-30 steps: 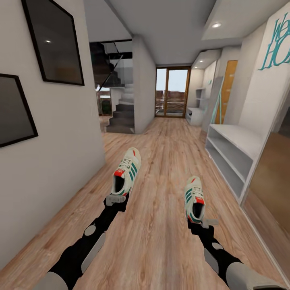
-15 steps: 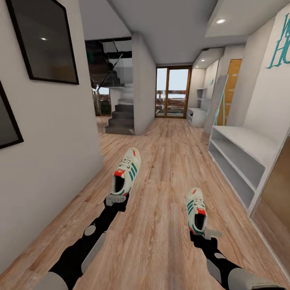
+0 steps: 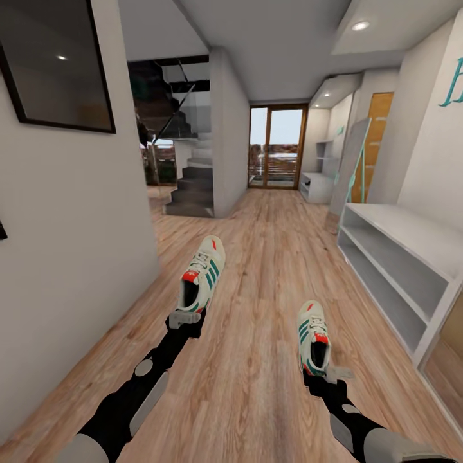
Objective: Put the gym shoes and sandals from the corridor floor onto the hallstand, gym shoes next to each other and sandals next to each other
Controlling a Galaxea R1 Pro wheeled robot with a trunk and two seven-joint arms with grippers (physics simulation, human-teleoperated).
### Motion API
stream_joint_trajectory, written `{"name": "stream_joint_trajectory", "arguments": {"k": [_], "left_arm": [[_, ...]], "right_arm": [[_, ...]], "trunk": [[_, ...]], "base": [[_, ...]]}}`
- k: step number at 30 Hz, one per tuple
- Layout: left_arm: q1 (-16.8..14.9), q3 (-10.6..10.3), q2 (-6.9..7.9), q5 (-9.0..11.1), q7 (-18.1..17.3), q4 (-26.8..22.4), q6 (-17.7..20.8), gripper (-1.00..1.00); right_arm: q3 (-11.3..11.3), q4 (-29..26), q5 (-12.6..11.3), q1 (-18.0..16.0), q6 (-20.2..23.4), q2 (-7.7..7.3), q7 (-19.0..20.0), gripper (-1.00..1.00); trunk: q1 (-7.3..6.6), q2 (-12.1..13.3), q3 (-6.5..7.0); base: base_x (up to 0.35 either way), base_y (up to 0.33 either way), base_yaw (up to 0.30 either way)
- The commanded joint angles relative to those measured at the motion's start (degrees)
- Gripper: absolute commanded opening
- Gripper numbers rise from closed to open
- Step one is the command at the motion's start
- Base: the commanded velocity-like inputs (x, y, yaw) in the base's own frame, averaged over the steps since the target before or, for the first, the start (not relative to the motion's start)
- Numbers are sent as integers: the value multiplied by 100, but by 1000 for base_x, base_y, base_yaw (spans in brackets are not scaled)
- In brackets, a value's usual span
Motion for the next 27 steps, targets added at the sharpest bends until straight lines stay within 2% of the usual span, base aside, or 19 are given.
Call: {"name": "stream_joint_trajectory", "arguments": {"k": [1,27], "left_arm": [[-5,-17,5,60,-16,3,-21,-100],[-5,-17,5,51,-15,3,-21,-100]], "right_arm": [[43,3,-42,-4,-17,0,-8,-100],[43,3,-42,-4,-5,0,-8,-100]], "trunk": [[2,-2,-6],[2,-2,-6]], "base": [[346,0,0],[346,0,0]]}}
